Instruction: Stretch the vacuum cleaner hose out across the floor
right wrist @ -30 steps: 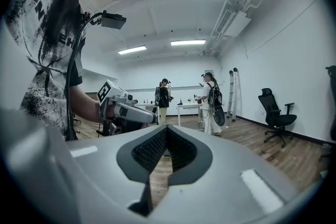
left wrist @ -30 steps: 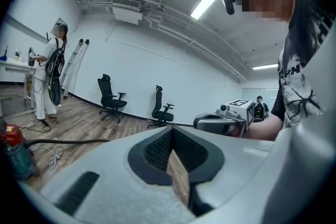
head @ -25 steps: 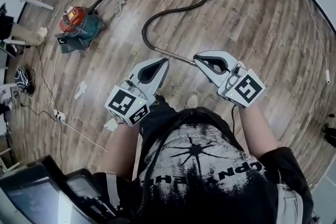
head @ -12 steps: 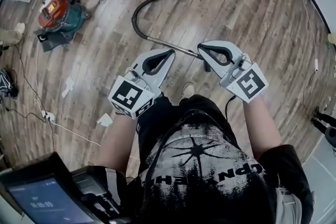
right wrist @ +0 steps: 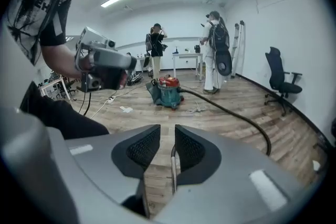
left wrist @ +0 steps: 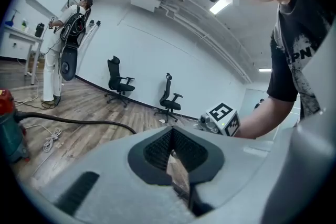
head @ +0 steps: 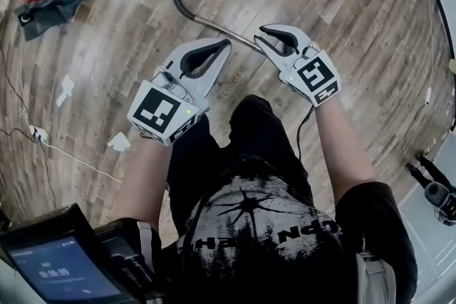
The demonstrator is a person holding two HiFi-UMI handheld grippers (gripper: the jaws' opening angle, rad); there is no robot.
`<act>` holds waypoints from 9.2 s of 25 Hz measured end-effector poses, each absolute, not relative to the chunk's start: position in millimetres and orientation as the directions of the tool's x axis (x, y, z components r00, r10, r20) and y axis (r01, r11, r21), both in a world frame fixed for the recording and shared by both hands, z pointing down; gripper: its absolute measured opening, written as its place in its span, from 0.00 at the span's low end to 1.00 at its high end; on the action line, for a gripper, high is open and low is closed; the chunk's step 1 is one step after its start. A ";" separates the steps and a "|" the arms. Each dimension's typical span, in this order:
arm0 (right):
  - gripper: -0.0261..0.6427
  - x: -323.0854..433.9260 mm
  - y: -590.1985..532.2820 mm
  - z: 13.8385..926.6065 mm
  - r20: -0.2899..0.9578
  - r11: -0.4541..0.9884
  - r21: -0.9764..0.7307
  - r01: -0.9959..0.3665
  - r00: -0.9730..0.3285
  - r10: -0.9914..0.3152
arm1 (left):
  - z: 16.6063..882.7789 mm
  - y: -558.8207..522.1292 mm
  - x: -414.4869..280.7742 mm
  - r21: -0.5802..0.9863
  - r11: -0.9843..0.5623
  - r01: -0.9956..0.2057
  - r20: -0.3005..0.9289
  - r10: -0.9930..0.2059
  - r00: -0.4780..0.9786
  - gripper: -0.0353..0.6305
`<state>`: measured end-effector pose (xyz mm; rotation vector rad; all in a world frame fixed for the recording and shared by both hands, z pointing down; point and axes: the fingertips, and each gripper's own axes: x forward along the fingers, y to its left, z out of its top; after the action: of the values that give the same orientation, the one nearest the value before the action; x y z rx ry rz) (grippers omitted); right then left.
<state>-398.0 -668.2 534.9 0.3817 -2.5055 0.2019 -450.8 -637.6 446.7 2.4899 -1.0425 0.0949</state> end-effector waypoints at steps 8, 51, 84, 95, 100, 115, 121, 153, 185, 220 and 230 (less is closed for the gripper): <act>0.26 -378.1 -697.5 803.8 0.700 0.898 -0.209 -0.387 -0.700 -0.139 | 608.1 -685.2 -454.7 0.303 -0.633 -0.712 0.249 -0.669 0.701 0.06; 0.31 -311.3 -663.9 1186.4 0.994 0.952 -0.079 -0.297 -0.096 0.053 | 812.1 -610.7 -470.8 0.409 -0.320 -0.855 0.427 -0.761 0.489 0.06; 0.30 -283.3 -615.9 1050.1 0.971 0.947 -0.215 -0.239 -0.157 0.181 | 1105.9 -702.2 -429.3 0.949 0.315 -0.031 0.305 -0.884 0.354 0.44; 0.28 -294.5 -630.6 1037.0 0.969 0.971 -0.174 -0.166 -0.206 0.139 | 1058.1 -737.3 -452.8 0.989 0.124 0.086 0.098 -0.961 0.258 0.24; 0.28 -297.9 -654.3 1035.1 0.966 0.976 -0.096 -0.194 -0.255 0.045 | 1031.8 -750.0 -456.1 0.998 0.067 -0.022 0.070 -0.961 0.266 0.24; 0.14 -294.8 -680.2 1054.2 0.972 0.985 0.066 -0.162 -0.211 -0.100 | 969.4 -764.7 -445.9 0.995 -0.007 -0.101 0.021 -0.963 0.269 0.24; 0.15 -325.3 -681.8 1046.9 0.962 0.988 0.010 -0.155 -0.268 -0.052 | 957.8 -781.7 -476.8 0.990 -0.046 -0.137 -0.018 -0.979 0.203 0.20; 0.15 -337.7 -532.6 588.5 0.857 0.913 -0.347 -0.212 -0.467 0.217 | 480.3 -689.3 -439.7 0.953 -0.058 -0.297 0.090 -0.882 0.462 0.15; 0.14 -167.8 -495.1 426.0 0.879 0.939 0.042 -0.343 -0.434 -0.198 | 288.9 -622.1 -254.5 0.897 -0.192 -0.399 0.051 -0.850 0.524 0.14; 0.14 -194.9 -377.3 433.0 0.890 0.983 0.007 -0.185 -0.446 -0.090 | 300.9 -493.5 -304.9 0.917 -0.105 -0.386 0.056 -0.921 0.384 0.14; 0.14 -186.7 -266.7 440.6 0.892 0.973 0.007 -0.230 -0.438 -0.110 | 306.7 -388.4 -292.1 0.916 -0.134 -0.378 0.045 -0.902 0.429 0.14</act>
<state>-186.7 -266.7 440.6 0.2407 -2.0275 0.1384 -292.1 -388.4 306.7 1.7135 -1.1184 -0.6767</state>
